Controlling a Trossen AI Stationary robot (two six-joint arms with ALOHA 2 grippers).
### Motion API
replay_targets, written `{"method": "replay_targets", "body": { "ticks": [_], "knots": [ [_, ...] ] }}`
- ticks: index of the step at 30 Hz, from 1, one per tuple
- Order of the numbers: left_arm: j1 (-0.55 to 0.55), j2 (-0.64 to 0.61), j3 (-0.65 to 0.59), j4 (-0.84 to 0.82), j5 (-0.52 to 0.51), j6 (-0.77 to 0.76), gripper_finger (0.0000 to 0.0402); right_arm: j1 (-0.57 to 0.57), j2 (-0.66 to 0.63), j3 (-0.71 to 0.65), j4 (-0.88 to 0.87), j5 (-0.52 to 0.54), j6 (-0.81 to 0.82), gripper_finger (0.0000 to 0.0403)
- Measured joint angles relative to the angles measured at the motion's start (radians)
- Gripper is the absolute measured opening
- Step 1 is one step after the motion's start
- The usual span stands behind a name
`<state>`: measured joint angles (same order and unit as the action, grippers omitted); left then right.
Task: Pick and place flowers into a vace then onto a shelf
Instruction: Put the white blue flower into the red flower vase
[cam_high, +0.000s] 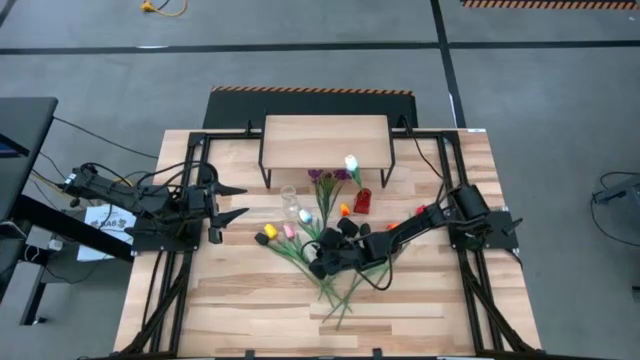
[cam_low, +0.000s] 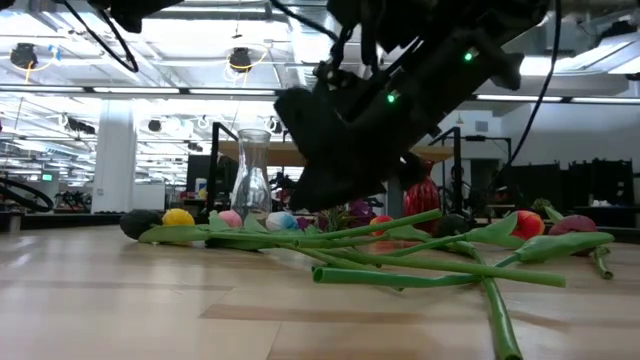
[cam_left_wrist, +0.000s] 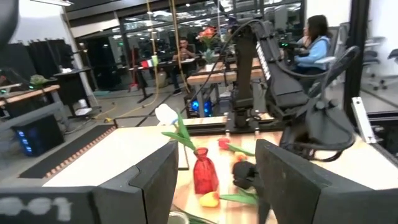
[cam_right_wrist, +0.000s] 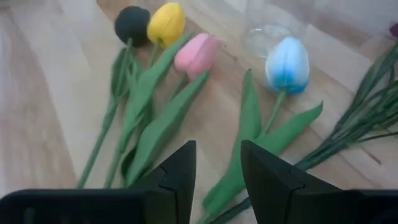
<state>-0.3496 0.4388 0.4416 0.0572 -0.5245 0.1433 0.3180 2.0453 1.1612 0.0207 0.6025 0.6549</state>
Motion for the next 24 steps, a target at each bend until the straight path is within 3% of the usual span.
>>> {"method": "replay_targets", "body": {
  "ticks": [17, 24],
  "knots": [
    [0.0, 0.0, 0.0, 0.0, 0.024, -0.054, 0.0205, -0.026, 0.068, 0.016, -0.001, -0.063, 0.002, 0.0118],
    [0.0, 0.0, 0.0, -0.005, 0.026, -0.072, 0.0205, -0.024, 0.096, 0.021, 0.013, -0.039, 0.007, 0.0118]
  ]
}}
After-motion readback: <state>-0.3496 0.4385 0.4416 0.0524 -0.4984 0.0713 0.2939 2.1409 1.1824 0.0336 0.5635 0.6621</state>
